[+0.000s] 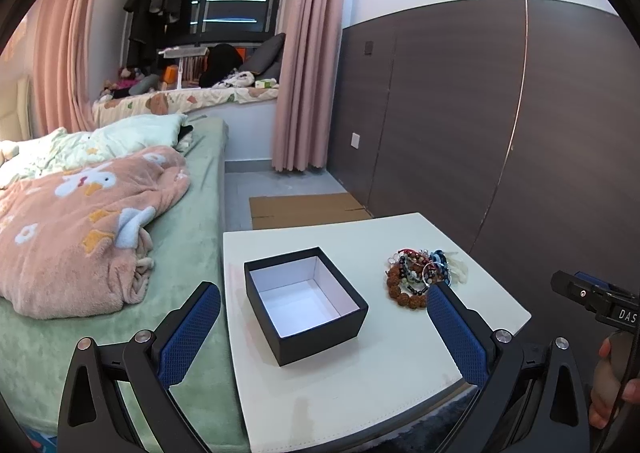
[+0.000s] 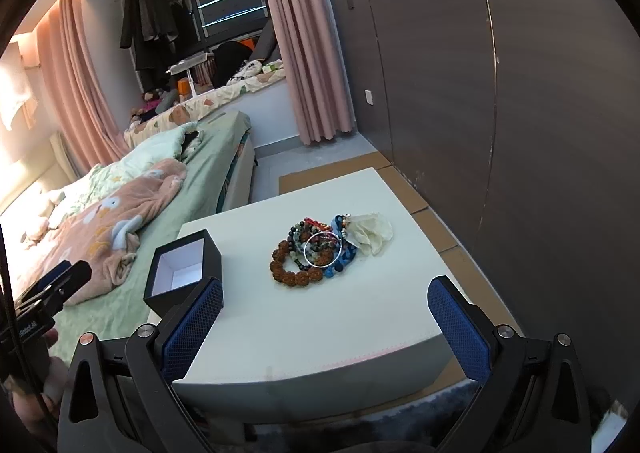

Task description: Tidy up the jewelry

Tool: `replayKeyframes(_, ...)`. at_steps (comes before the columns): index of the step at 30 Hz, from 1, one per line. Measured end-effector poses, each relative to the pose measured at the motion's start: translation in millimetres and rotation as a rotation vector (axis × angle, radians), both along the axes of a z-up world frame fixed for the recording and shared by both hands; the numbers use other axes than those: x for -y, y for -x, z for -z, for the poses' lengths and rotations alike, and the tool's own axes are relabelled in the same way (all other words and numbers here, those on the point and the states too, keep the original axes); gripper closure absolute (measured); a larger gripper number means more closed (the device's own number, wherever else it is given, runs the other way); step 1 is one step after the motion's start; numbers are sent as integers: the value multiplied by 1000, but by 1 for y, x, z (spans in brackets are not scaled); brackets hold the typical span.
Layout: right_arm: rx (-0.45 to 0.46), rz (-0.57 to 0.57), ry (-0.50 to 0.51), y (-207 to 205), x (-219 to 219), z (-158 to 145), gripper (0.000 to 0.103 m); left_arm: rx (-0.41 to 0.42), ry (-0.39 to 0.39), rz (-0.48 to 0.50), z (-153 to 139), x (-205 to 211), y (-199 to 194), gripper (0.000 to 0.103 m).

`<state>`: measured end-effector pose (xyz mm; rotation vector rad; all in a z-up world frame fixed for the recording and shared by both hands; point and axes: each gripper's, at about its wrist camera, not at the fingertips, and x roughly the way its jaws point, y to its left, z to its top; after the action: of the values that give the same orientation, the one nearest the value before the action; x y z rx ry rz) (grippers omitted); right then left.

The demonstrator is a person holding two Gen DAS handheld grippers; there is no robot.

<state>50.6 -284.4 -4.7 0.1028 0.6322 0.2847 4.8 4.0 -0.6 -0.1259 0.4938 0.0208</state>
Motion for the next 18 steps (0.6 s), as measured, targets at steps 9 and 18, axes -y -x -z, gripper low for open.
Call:
replayKeyframes(9,-6,5,7,-3,-1,3,0,5,1,2,0,-1,1,0)
replayKeyframes(18,-4,6,9,-4,-1,4,0,1,3,1,0,0,2,0)
